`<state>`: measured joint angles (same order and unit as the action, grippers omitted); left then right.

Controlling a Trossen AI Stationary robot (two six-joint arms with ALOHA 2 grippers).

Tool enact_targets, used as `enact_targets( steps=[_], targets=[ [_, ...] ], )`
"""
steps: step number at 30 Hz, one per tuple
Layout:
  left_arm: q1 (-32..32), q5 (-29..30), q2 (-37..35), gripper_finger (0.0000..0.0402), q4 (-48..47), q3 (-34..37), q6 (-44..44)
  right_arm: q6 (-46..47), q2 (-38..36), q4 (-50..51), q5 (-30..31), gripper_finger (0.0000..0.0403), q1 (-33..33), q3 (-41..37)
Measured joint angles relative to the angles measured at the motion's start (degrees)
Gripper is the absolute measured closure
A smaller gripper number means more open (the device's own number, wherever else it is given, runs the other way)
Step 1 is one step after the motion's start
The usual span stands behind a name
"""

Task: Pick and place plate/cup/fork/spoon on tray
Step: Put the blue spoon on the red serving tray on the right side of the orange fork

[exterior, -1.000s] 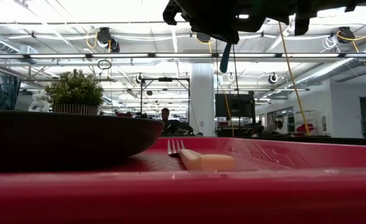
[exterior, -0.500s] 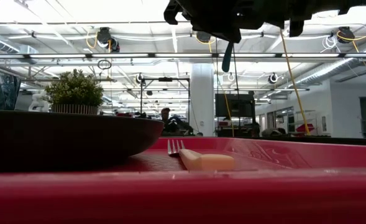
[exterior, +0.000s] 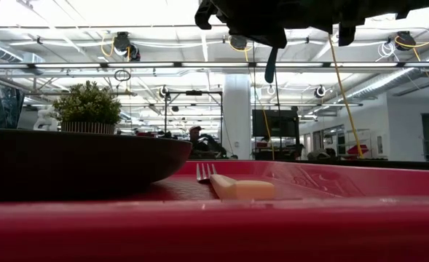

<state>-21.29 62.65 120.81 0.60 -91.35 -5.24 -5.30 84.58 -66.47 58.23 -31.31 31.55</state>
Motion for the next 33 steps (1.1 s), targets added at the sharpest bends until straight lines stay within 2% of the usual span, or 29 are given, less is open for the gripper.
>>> enact_targets(
  steps=[3,10,15,19,27,33],
  targets=[
    [0.5,-1.7,0.0,0.0377,-0.1,0.0,-2.1,-0.4,0.0,0.4,0.6,0.0394,-0.3,0.0],
    [0.2,-4.9,-0.4,0.0289,-0.8,0.0,-3.8,-0.2,0.0,0.1,0.3,0.039,-0.3,0.0],
    [-2.1,-4.6,-3.4,0.0249,-5.1,0.0,-4.3,-0.9,-0.6,0.1,0.1,0.0398,-1.1,0.0],
    [-3.4,-5.6,-6.4,0.0242,-9.4,0.0,-4.3,-2.8,-2.7,0.3,-0.4,0.0397,-2.4,0.0],
    [-3.6,-11.6,-6.7,0.0241,-10.5,0.0,-4.4,1.2,-7.8,6.0,-12.2,0.0395,-2.9,0.0],
    [-3.9,-11.4,-6.5,0.0246,-9.2,0.0,-5.0,1.6,-8.2,6.4,-12.1,0.0395,-2.9,0.0]
  ],
)
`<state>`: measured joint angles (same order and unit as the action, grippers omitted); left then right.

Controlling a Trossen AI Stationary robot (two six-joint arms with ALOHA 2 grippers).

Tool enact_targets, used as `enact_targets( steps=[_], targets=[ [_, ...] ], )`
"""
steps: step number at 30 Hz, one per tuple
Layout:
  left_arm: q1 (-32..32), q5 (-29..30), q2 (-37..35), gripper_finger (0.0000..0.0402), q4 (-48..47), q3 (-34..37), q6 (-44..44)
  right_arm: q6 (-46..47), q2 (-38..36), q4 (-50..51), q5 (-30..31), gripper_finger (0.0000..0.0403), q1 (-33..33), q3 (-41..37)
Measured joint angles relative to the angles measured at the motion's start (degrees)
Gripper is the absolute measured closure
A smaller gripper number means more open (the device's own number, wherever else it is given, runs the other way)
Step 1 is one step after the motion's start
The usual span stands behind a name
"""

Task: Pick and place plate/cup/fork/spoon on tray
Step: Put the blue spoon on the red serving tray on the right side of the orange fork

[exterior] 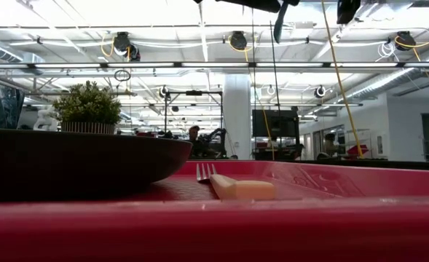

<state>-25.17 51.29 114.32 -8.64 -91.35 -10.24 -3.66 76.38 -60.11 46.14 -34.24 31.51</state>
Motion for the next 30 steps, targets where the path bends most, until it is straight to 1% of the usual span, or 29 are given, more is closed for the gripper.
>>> enact_targets(
  steps=[3,8,9,14,18,20,25,30],
  targets=[
    [0.3,0.0,0.0,0.0282,-0.2,0.0,-0.2,0.0,0.0,-0.1,0.2,0.0395,0.0,0.0],
    [2.0,-0.1,0.0,0.038,1.7,1.6,-0.7,2.1,0.0,-0.8,3.8,0.0394,0.1,0.0],
    [2.3,-0.2,0.0,0.0388,2.3,2.0,-0.3,2.1,0.0,-0.5,4.2,0.0394,0.0,-0.1],
    [3.3,-0.2,0.0,0.0387,4.4,3.2,0.1,1.9,0.0,-0.4,6.0,0.0394,0.0,-0.1],
    [3.4,4.1,0.0,0.0394,4.3,3.3,1.7,2.6,0.1,0.1,10.3,0.0384,-0.4,0.0],
    [3.4,8.2,0.1,0.0394,3.8,3.5,2.0,2.6,0.4,-0.1,13.8,0.0369,-0.8,0.0],
    [3.7,13.4,0.1,0.0396,4.0,3.5,3.7,3.0,1.6,0.2,19.6,0.0318,-0.8,0.0],
    [4.4,15.0,0.2,0.0396,4.1,3.5,5.4,3.4,1.7,-1.0,20.0,0.0277,-0.6,0.0]
  ],
)
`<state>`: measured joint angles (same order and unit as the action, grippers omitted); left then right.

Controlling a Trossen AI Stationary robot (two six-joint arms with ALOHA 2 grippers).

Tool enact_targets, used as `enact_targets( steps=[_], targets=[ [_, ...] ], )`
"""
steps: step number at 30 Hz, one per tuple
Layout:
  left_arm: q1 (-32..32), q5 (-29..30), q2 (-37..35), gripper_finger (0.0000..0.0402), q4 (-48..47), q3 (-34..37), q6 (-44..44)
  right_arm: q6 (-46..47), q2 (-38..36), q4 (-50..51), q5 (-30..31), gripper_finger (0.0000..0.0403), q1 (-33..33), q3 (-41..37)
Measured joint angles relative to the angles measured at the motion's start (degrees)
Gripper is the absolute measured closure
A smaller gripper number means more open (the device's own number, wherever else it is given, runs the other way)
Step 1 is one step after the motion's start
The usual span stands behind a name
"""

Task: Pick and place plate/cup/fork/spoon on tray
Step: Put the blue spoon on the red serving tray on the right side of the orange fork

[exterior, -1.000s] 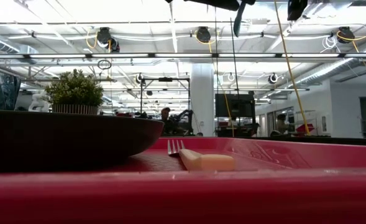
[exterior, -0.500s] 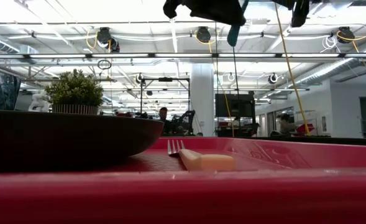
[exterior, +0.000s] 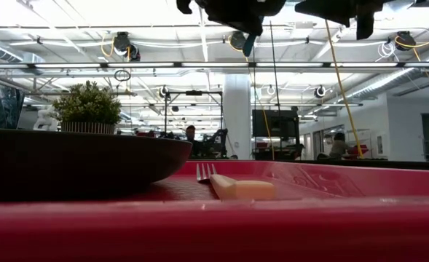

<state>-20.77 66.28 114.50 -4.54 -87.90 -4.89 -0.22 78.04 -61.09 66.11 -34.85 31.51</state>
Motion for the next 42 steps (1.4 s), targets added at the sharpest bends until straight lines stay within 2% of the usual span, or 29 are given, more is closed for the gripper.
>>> enact_targets(
  steps=[12,19,33,42],
  targets=[
    [0.9,1.3,4.5,0.0394,1.9,-0.1,-1.4,0.4,0.0,0.5,2.8,0.0267,0.0,0.0],
    [-0.8,4.4,4.5,0.0393,6.1,-0.1,2.0,10.7,0.0,0.5,2.7,0.0264,1.1,0.0],
    [-0.7,4.8,5.4,0.0392,8.1,-0.2,6.9,9.6,3.1,-0.4,-0.1,0.026,3.3,0.0],
    [0.3,4.5,6.5,0.0392,7.5,-0.2,4.2,6.8,3.8,-1.6,0.0,0.0261,3.4,0.0]
  ],
)
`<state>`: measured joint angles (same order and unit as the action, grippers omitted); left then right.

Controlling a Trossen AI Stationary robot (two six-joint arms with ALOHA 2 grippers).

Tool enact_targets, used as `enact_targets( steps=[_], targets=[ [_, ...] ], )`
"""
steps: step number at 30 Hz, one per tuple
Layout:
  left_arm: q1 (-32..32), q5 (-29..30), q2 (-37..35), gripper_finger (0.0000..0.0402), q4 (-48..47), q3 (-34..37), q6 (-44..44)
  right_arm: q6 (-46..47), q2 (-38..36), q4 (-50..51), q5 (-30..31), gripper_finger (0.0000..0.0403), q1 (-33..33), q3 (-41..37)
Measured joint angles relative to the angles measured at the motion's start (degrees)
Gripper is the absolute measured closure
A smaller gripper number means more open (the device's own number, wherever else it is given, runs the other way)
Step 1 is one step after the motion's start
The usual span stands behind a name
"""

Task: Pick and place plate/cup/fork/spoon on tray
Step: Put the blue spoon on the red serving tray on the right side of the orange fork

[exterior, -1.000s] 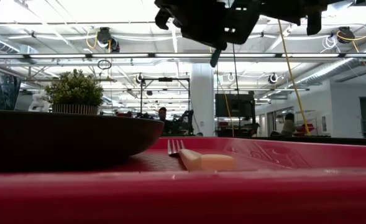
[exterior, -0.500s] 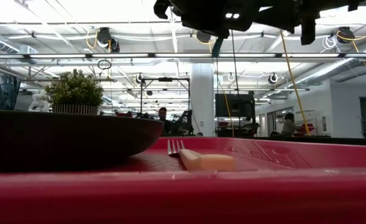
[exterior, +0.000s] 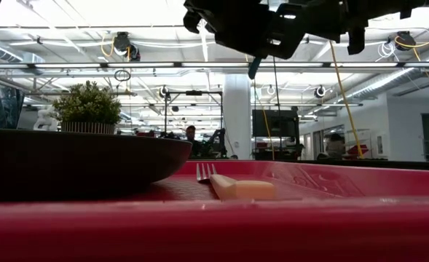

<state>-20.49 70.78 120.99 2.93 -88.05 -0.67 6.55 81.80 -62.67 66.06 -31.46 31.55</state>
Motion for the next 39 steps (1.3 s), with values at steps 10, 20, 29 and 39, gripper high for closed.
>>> enact_targets(
  steps=[10,20,29,39],
  targets=[
    [0.3,-1.2,0.8,0.0392,1.8,0.0,0.0,-2.8,0.0,-0.6,0.0,0.0261,0.0,0.0],
    [0.4,-0.2,1.8,0.0392,1.9,0.1,-1.8,-2.9,0.0,-1.4,0.0,0.0265,0.0,0.0],
    [0.4,-0.3,1.8,0.0392,3.3,0.1,-1.6,-3.2,0.0,-1.4,-0.1,0.0343,0.0,0.0],
    [0.1,-3.8,1.8,0.0377,3.2,0.1,-1.3,-2.9,0.0,-1.3,0.0,0.0395,-0.2,0.0]
  ],
)
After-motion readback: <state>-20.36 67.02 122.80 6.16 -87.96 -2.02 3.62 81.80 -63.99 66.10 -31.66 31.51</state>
